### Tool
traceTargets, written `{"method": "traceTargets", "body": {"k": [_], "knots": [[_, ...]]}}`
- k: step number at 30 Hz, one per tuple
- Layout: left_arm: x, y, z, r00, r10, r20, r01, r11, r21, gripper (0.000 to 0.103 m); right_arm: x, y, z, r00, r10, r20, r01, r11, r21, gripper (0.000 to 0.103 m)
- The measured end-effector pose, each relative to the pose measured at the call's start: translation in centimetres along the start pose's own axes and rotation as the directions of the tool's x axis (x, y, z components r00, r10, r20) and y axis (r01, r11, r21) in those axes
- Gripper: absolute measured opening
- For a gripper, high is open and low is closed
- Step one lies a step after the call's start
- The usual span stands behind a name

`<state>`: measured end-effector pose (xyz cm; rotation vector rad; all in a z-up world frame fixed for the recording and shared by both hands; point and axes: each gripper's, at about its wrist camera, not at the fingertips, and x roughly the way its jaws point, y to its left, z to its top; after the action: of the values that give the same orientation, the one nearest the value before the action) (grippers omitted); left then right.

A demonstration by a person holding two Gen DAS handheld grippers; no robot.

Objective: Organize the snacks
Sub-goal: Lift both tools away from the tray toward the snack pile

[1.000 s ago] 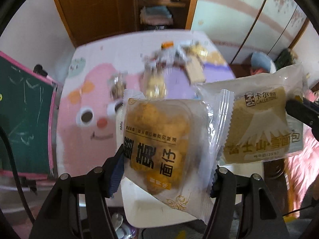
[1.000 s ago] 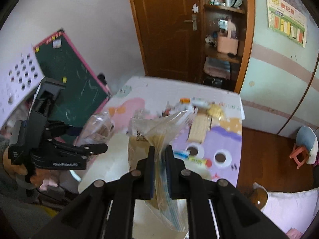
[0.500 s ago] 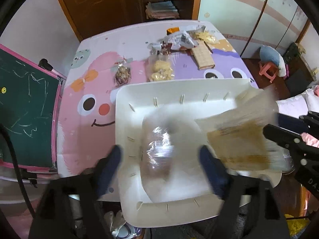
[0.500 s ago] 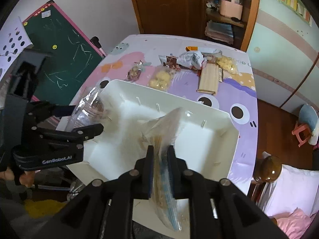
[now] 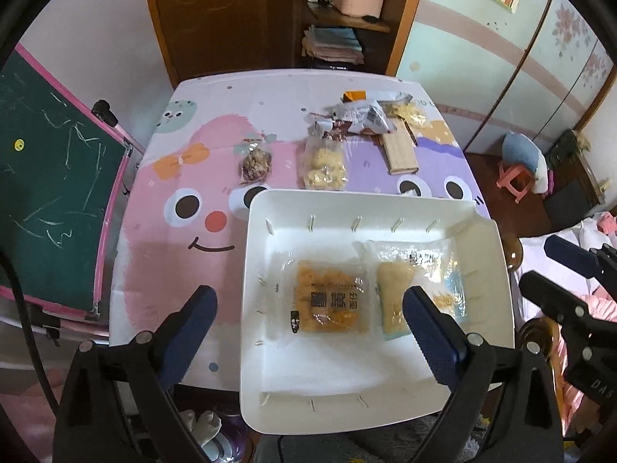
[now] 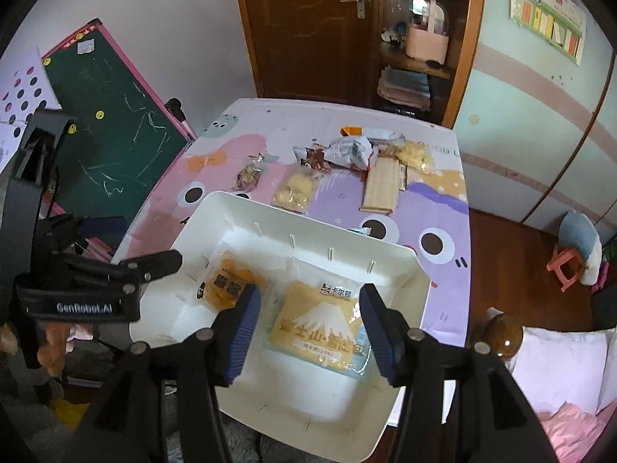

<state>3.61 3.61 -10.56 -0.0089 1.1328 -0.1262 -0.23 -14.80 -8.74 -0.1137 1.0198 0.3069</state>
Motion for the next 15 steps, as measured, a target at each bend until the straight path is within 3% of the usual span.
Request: {"method": "traceTargets", "body": {"k": [15], "knots": [[-1.6, -0.3, -0.1, 0.999, -0.001, 0.039, 0.002, 1.000, -0.013, 0.096, -0.5, 0.5, -0.1, 1.000, 0.019, 0.011, -0.019, 1.000, -0.004, 0.054]]}}
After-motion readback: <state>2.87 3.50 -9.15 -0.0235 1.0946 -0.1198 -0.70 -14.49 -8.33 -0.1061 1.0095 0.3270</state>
